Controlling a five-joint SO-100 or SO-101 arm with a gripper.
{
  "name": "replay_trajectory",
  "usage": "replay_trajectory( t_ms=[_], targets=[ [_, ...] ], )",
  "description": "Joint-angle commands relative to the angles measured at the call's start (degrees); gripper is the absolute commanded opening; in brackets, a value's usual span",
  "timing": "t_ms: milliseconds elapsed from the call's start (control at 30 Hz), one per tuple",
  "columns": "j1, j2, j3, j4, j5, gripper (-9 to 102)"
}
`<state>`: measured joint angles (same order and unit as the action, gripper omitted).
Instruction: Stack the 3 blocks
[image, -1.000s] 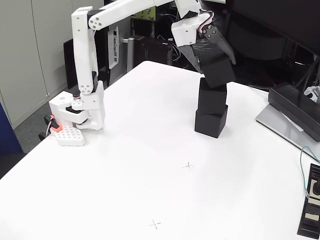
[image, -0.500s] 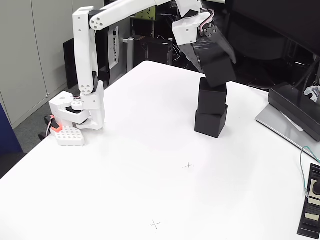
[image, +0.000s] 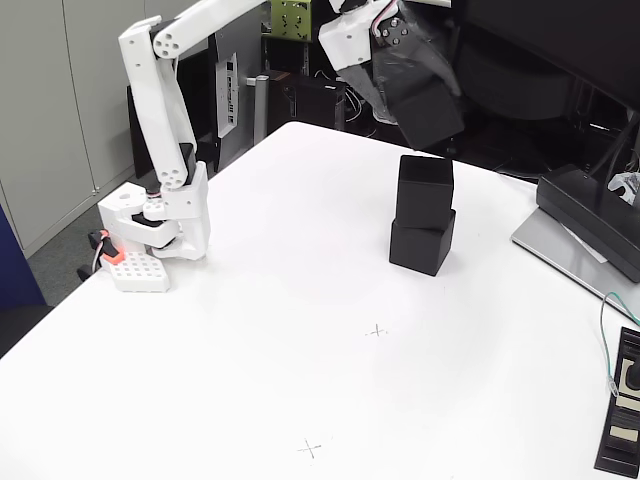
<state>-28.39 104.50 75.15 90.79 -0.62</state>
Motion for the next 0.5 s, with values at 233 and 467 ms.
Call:
replay_trajectory(
  t_ms=[233,467],
  targets=[
    [0.0,7.8,4.6,-0.1,-0.3,-1],
    [0.1,7.6,4.6,-0.1,-0.4,-1]
  ],
)
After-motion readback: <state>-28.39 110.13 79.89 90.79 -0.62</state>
